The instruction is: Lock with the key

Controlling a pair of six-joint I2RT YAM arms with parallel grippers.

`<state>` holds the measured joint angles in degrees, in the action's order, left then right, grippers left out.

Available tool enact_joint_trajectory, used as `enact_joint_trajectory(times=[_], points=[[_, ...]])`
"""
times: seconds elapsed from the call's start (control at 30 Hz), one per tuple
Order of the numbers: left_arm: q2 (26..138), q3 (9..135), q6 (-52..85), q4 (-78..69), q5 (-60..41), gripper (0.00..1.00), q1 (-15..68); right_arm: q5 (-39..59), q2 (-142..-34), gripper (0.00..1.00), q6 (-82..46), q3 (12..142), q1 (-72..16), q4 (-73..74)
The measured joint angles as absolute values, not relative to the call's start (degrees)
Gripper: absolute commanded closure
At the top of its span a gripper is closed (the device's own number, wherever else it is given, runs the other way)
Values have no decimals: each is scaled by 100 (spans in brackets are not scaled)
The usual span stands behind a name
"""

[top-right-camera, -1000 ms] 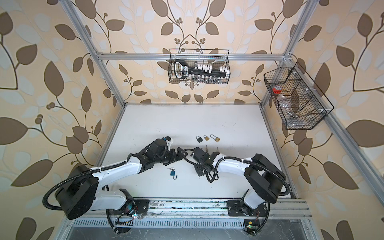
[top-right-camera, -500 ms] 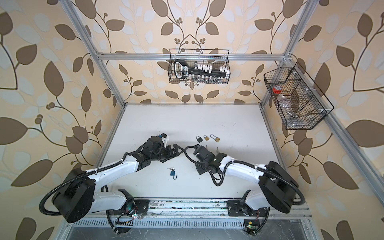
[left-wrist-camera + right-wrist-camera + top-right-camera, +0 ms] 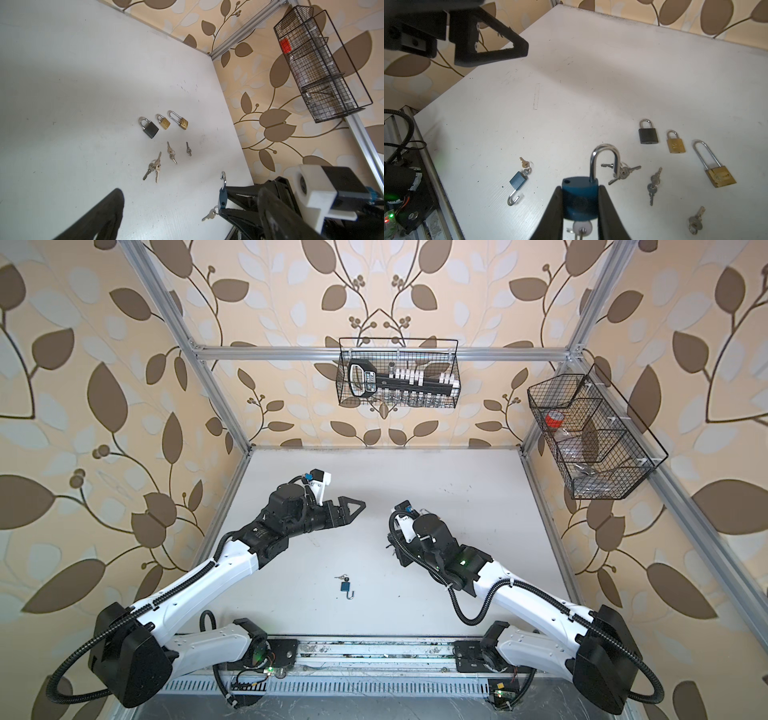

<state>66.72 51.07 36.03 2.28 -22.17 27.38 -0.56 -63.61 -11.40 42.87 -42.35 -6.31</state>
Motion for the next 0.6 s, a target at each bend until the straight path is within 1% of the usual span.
enact_joint_trajectory(times=[0.1,0.37,0.43,0.5,0.6], points=[[6674,5290,3505,242,-2351,8,2687,423,-6475,100,-1009,4475,-3889,-462],[6726,5588,3297,211,-2749,12,2655,1402,-6521,100,-869,4622,-3076,-34],[6748,5588,3251,202,-2862,16,2650,1686,-6490,100,-838,4624,-2899,43],[6803,5590,3192,132,-3076,20,2593,2237,-6486,100,-781,4624,-2655,148],[6928,5649,3153,14,-3465,25,2502,3177,-6567,100,-670,4678,-2373,198]])
